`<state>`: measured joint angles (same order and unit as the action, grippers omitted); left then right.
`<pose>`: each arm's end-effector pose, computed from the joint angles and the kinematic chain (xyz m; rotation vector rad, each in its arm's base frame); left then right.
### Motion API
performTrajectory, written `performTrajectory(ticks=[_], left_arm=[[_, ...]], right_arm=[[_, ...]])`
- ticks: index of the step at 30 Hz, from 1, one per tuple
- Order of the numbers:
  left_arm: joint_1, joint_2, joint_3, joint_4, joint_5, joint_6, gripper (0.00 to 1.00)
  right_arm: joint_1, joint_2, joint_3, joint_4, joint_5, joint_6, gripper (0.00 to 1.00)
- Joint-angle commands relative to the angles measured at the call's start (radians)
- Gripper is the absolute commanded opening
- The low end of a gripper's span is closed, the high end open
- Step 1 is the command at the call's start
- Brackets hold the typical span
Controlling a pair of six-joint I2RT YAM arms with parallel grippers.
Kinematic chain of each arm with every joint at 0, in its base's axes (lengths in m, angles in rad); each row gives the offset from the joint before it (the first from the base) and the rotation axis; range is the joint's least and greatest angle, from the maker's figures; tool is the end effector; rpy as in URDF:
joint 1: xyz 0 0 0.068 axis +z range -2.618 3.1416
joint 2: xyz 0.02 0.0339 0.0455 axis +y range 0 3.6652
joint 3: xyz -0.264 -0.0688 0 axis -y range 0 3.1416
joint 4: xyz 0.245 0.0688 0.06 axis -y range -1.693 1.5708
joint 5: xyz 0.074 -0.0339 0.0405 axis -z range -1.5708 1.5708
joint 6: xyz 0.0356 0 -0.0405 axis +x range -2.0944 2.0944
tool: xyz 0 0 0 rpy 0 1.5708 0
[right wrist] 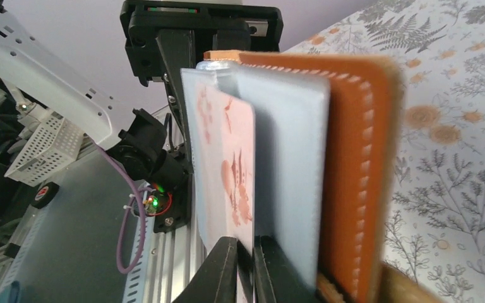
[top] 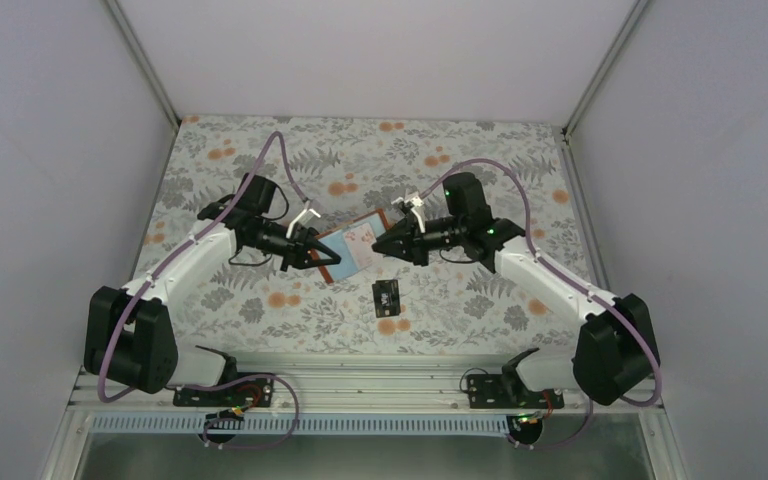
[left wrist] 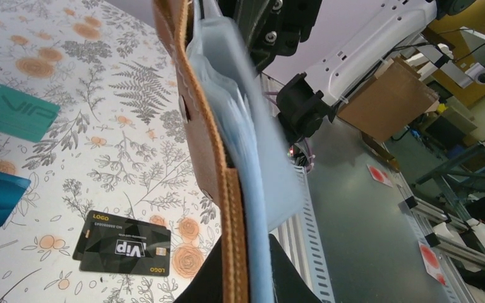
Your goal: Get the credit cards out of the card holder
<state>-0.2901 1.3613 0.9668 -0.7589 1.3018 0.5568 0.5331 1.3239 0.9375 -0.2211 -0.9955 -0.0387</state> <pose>0.2280 -0.1039 0.2567 1.1871 1.7987 -1.5462 0.2274 0.1689 0.2794 -1.1513 1.8256 1.3594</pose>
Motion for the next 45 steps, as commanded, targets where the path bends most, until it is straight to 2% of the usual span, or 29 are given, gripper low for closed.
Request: performTrajectory(ticks=[1, 6, 10, 14, 17, 23, 25, 27, 30, 32, 36, 40, 45], left_arm=[[-0.002, -0.014, 0.015, 0.014, 0.043, 0.025, 0.02], [-0.002, -0.01, 0.015, 0.016, 0.044, 0.025, 0.02], [-0.002, -0.011, 0.014, 0.015, 0.044, 0.026, 0.02], [-0.003, -0.011, 0.017, 0.026, 0.035, 0.012, 0.02], [-0.002, -0.013, 0.012, 0.059, -0.007, -0.028, 0.02], [0.002, -0.022, 0.002, 0.12, -0.083, -0.101, 0.02], [0.003, -0.024, -0.005, 0.149, -0.126, -0.136, 0.02], [0.006, -0.023, -0.01, 0.17, -0.158, -0.161, 0.02], [0.007, -0.022, -0.011, 0.185, -0.184, -0.18, 0.02], [0.006, -0.023, -0.011, 0.188, -0.19, -0.185, 0.02], [0.008, -0.016, -0.012, 0.194, -0.194, -0.191, 0.02], [0.008, -0.01, -0.011, 0.2, -0.194, -0.198, 0.02], [0.009, -0.022, -0.016, 0.193, -0.195, -0.189, 0.02]], right_arm=[[0.017, 0.01, 0.011, 0.036, -0.064, -0.007, 0.13], [0.025, 0.018, 0.01, 0.045, -0.073, -0.004, 0.16], [0.026, 0.004, 0.005, 0.048, -0.045, 0.003, 0.04], [-0.01, -0.047, 0.01, 0.021, 0.097, 0.049, 0.04], [-0.104, -0.083, 0.017, -0.039, 0.225, 0.109, 0.04], [-0.401, -0.161, 0.021, -0.173, 0.327, 0.229, 0.04], [-0.446, -0.179, 0.027, -0.243, 0.42, 0.258, 0.04], [-0.451, -0.166, 0.026, -0.306, 0.494, 0.273, 0.04], [-0.451, -0.133, -0.031, -0.37, 0.435, 0.291, 0.04], [-0.442, -0.138, -0.102, -0.379, 0.375, 0.3, 0.04], [-0.366, -0.143, -0.226, -0.376, 0.393, 0.35, 0.04], [-0.268, -0.112, -0.229, -0.349, 0.382, 0.409, 0.04], [-0.245, -0.066, -0.298, -0.361, 0.484, 0.448, 0.04]])
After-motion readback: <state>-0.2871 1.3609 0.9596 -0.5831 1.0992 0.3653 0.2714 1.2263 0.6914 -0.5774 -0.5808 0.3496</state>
